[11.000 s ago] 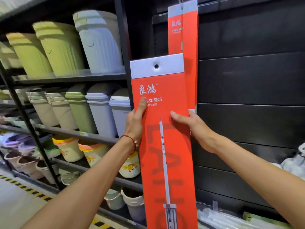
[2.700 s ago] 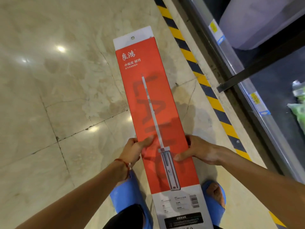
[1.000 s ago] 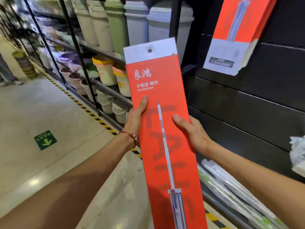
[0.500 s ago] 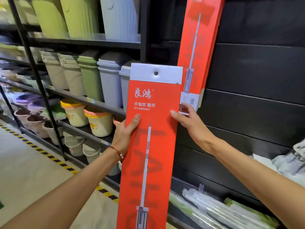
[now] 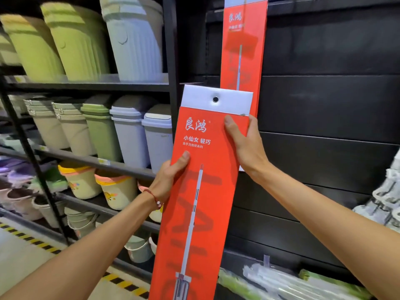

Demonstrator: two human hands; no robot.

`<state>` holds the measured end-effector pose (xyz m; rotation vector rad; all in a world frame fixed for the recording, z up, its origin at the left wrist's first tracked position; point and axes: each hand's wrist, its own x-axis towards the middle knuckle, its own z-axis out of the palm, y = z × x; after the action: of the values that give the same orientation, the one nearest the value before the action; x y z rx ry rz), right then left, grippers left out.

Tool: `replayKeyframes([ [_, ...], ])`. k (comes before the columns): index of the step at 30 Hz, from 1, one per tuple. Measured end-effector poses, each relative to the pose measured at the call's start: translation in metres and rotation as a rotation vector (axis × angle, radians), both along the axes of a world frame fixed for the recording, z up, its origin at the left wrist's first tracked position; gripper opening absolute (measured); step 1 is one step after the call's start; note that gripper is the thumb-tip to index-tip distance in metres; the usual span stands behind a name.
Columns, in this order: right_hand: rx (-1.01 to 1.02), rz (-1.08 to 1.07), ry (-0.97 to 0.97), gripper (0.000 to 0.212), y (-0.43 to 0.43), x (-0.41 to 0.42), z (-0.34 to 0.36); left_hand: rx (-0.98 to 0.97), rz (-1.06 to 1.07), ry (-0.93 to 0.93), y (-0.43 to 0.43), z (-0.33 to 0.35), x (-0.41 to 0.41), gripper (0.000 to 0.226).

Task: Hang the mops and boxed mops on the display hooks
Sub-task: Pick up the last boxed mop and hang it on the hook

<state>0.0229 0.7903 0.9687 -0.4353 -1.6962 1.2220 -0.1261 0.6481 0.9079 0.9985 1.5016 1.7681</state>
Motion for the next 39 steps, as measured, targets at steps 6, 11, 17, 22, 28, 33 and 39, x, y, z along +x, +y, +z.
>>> replayKeyframes([
  [6,0.057,-0.054,0.099,0.07,0.043,-0.017,0.011,0.177,-0.08,-0.108,0.048,0.028,-0.013,0.06],
  [11,0.121,-0.026,0.097,0.066,0.097,-0.033,0.024,0.216,-0.004,-0.077,0.116,0.07,-0.016,0.063],
  [17,0.313,-0.003,-0.043,0.056,0.181,-0.037,0.055,0.226,0.051,-0.068,0.195,0.083,-0.024,0.06],
  [22,0.357,0.007,-0.003,0.039,0.24,-0.047,0.085,0.253,0.103,-0.033,0.254,0.11,-0.032,0.068],
  [28,0.326,0.042,0.027,0.043,0.281,-0.07,0.13,0.266,0.13,0.032,0.293,0.146,-0.057,0.063],
  [33,0.266,0.022,0.131,0.046,0.284,-0.097,0.169,0.244,0.11,0.08,0.306,0.186,-0.079,0.063],
  [39,0.368,-0.144,0.223,0.041,0.281,-0.123,0.22,0.283,0.07,0.137,0.31,0.244,-0.099,0.055],
])
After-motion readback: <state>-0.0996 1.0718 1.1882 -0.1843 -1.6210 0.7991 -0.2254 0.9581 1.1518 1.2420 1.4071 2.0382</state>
